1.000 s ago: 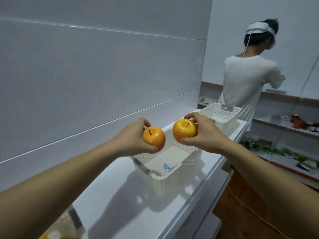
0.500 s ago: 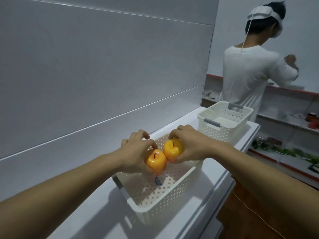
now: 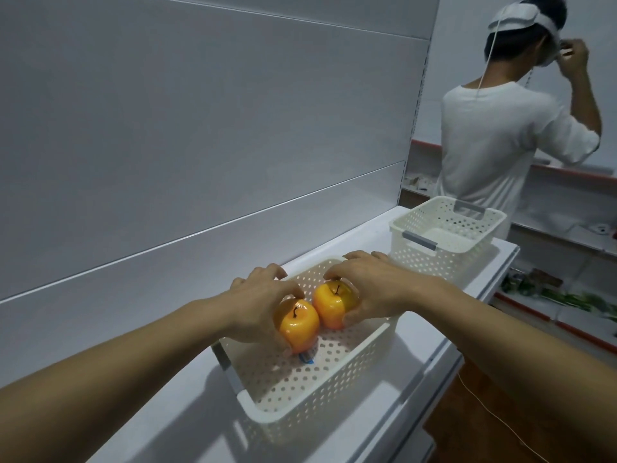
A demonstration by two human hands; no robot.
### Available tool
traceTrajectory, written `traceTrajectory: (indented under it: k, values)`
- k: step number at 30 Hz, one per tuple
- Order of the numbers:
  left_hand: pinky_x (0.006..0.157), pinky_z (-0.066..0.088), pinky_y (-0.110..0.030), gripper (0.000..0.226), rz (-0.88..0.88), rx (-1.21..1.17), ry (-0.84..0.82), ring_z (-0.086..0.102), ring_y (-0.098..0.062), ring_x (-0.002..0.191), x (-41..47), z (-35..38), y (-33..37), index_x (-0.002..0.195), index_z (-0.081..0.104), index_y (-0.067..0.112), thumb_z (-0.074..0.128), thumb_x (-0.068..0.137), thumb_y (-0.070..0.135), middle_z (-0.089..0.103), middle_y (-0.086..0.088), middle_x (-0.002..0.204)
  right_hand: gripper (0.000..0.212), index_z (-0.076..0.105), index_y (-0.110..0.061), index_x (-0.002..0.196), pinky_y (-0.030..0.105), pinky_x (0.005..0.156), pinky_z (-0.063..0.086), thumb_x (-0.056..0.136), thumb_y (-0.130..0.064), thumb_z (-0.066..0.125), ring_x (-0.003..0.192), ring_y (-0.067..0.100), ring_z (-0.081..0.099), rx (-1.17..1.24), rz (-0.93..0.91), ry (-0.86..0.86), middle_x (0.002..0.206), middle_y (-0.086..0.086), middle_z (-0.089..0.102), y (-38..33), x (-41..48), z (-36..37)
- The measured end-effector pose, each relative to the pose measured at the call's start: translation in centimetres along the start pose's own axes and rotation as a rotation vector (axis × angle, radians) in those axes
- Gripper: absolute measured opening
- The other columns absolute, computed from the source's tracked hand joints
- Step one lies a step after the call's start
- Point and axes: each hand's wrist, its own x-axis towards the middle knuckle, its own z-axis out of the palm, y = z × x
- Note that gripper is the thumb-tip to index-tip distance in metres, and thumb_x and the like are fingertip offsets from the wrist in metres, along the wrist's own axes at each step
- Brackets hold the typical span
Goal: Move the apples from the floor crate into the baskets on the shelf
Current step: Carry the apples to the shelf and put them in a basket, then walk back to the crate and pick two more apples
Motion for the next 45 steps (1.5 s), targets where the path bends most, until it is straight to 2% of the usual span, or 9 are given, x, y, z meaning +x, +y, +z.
traceTrajectory:
  k: [5, 10, 13, 18, 21, 27, 33, 36, 45]
  values:
    - [0.103, 0.044, -0.041, 0.091, 0.059, -0.069, 0.033, 0.037, -0.016, 0.127, -1.4, -1.0, -0.1, 0.141, 0.038, 0.044, 0.077, 0.064, 0.071, 0.035, 0.01, 0.141, 0.092, 0.039, -0.032, 0.148, 0.045, 0.109, 0.032, 0.07, -0.062, 0.079, 0.138, 0.017, 0.036, 0.055, 0.006, 0.011, 0.145, -0.007, 0.048, 0.0, -1.2, -1.3]
    - [0.106, 0.038, -0.026, 0.091, 0.092, -0.082, 0.16, 0.038, -0.009, 0.13, -4.6, -2.4, -1.4, 0.144, 0.038, 0.04, 0.073, 0.068, 0.075, 0.035, 0.015, 0.143, 0.094, 0.038, -0.029, 0.151, 0.024, 0.109, 0.031, 0.072, -0.054, 0.083, 0.137, 0.011, 0.036, 0.126, -0.042, 0.112, 0.152, -0.008, 0.043, -0.4, -3.1, -3.7]
    - [0.098, 0.033, -0.018, 0.085, 0.036, -0.091, 0.209, 0.04, -0.005, 0.13, -7.3, -2.9, -2.6, 0.145, 0.037, 0.039, 0.071, 0.074, 0.071, 0.035, 0.018, 0.145, 0.09, 0.037, -0.031, 0.152, 0.019, 0.107, 0.027, 0.076, -0.053, 0.08, 0.139, 0.008, 0.034, 0.15, -0.066, 0.191, 0.154, -0.011, 0.041, -1.5, -3.8, -4.6]
    - [0.106, 0.037, -0.026, 0.093, -0.086, -0.091, 0.26, 0.04, -0.005, 0.135, -13.1, -3.8, -4.9, 0.146, 0.032, 0.042, 0.053, 0.068, 0.087, 0.034, 0.023, 0.149, 0.09, 0.035, -0.032, 0.152, 0.015, 0.104, 0.026, 0.076, -0.057, 0.078, 0.139, 0.006, 0.036, 0.183, -0.152, 0.217, 0.154, -0.014, 0.04, -6.3, -3.2, -5.5]
    - [0.111, 0.034, -0.026, 0.089, -0.175, -0.108, 0.312, 0.037, -0.006, 0.14, -17.7, -4.2, -6.3, 0.149, 0.03, 0.039, 0.061, 0.074, 0.076, 0.034, 0.019, 0.154, 0.089, 0.032, -0.034, 0.153, 0.016, 0.106, 0.026, 0.079, -0.055, 0.076, 0.14, 0.006, 0.033, 0.18, -0.212, 0.207, 0.155, -0.016, 0.037, -10.3, -2.1, -5.7]
    - [0.111, 0.029, -0.024, 0.088, -0.413, -0.06, 0.404, 0.035, -0.007, 0.141, -30.4, -3.9, -9.7, 0.154, 0.025, 0.036, 0.063, 0.081, 0.067, 0.031, 0.014, 0.159, 0.084, 0.026, -0.031, 0.157, 0.019, 0.109, 0.024, 0.088, -0.056, 0.066, 0.144, 0.008, 0.029, 0.157, -0.356, 0.223, 0.159, -0.014, 0.034, -22.9, -0.1, -6.9]
    - [0.117, 0.033, -0.032, 0.089, -0.637, -0.036, 0.456, 0.036, -0.009, 0.142, -47.3, -2.1, -13.0, 0.155, 0.026, 0.033, 0.058, 0.08, 0.071, 0.033, 0.011, 0.159, 0.085, 0.021, -0.033, 0.158, 0.025, 0.115, 0.024, 0.089, -0.061, 0.062, 0.147, 0.009, 0.026, 0.152, -0.566, 0.177, 0.162, -0.014, 0.028, -39.5, -0.9, -7.6]
    - [0.119, 0.034, -0.036, 0.088, -0.741, 0.017, 0.436, 0.033, -0.01, 0.145, -56.7, -0.4, -14.4, 0.156, 0.025, 0.031, 0.058, 0.083, 0.069, 0.029, 0.009, 0.161, 0.085, 0.017, -0.033, 0.159, 0.025, 0.116, 0.022, 0.09, -0.061, 0.059, 0.148, 0.01, 0.023, 0.112, -0.651, 0.152, 0.164, -0.013, 0.023, -48.0, -2.3, -7.6]
    - [0.121, 0.027, -0.031, 0.083, -1.024, 0.088, 0.386, 0.023, -0.011, 0.15, -83.4, 5.4, -15.0, 0.158, 0.02, 0.025, 0.052, 0.092, 0.064, 0.021, 0.005, 0.165, 0.09, 0.017, -0.021, 0.16, 0.027, 0.117, 0.02, 0.091, -0.061, 0.059, 0.15, 0.016, 0.023, -0.065, -0.915, 0.01, 0.165, -0.001, 0.023, -74.5, -5.7, -6.7]
